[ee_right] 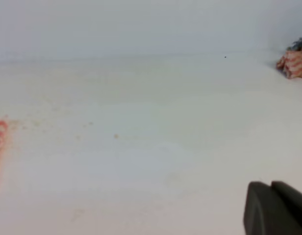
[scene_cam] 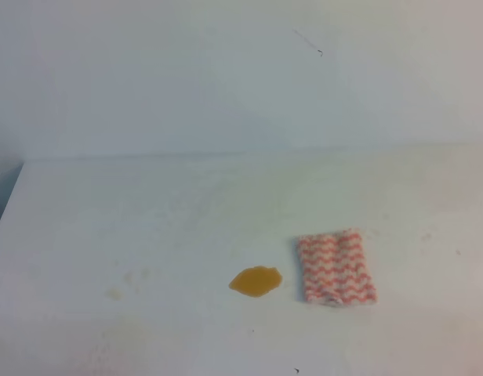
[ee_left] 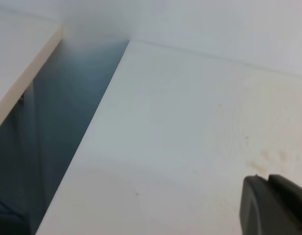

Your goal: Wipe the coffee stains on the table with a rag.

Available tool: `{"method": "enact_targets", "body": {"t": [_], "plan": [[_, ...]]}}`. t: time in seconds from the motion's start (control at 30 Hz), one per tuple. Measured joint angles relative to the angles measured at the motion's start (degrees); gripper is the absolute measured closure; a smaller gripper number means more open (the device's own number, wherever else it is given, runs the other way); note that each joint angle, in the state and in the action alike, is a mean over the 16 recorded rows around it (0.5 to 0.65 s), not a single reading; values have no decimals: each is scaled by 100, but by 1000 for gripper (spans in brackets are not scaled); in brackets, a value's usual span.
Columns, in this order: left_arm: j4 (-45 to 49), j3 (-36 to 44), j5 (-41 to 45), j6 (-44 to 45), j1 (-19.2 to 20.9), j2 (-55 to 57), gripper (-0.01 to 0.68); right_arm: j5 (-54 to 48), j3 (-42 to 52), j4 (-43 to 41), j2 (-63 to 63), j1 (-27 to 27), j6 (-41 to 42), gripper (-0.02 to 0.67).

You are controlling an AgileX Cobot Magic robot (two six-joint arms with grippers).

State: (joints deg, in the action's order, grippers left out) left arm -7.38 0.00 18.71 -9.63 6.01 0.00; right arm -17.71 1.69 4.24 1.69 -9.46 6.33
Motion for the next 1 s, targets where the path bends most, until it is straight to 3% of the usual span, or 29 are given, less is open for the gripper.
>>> {"method": "enact_targets", "body": {"t": [0.63, 0.8, 1.0], "plan": [[0, 0, 0, 0, 0, 0, 674, 241, 8, 97, -12, 0, -46, 653], [0, 16, -6, 0, 0, -9, 674, 959, 14, 331, -12, 0, -122, 653], [0, 47, -18, 1, 1, -27, 674, 2509, 20, 720, -12, 0, -300, 653]]}}
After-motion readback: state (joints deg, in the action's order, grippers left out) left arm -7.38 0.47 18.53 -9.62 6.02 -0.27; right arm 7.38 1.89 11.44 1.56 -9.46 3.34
